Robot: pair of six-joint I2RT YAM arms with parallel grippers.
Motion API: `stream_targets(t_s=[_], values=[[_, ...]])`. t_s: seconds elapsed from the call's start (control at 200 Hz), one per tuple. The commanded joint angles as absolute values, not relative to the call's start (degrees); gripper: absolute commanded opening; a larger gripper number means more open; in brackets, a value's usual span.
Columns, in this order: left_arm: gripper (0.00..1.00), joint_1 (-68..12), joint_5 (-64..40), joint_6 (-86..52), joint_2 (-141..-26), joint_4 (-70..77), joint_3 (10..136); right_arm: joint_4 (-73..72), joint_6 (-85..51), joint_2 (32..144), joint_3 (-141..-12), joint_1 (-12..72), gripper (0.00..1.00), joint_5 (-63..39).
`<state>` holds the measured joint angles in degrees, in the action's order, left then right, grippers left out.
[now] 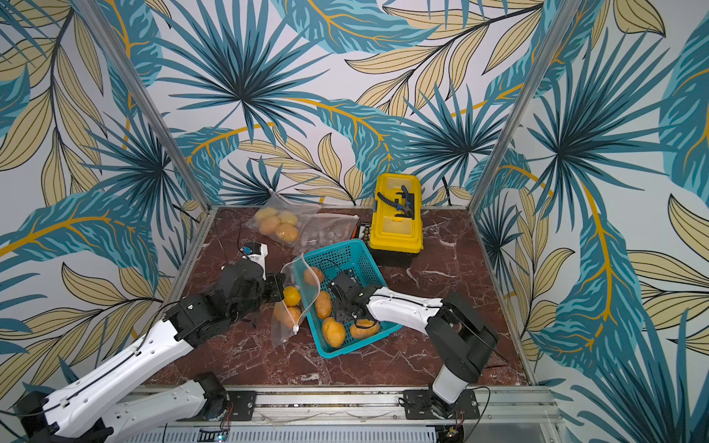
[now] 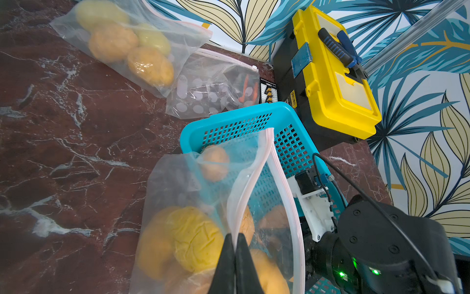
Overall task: Put the potatoes into a zipper bag and zip it
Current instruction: Pick up the potato from the basket, then place the potato into the zipper food storage bag.
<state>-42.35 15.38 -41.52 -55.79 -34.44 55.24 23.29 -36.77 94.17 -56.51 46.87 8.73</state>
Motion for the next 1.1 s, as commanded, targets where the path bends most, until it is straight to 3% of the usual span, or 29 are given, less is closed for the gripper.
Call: stream_targets(t_s=[0.0, 0.341, 0.656, 1.097], values=[[0.00, -42.49, 15.38, -40.78, -55.03, -33.13, 54.60, 25.47, -36.65, 89.80, -56.10, 46.97, 0.53, 10.22], [0.00, -42.41, 15.29, -40.83, -55.11, -33.15, 54.66, 28.72, -36.39, 76.29, -54.21, 47.01, 0.40, 12.90], [0.00, -42.45, 15.10, -40.69, -55.02, -33.16, 54.68, 29.97, -33.55, 69.23, -59.59, 49.71, 0.36, 12.39], [0.00, -42.45, 14.99, -40.56, -54.98, -33.14, 54.74, 29.55, -27.52, 79.93, -75.91, 57.28, 0.36, 10.94]])
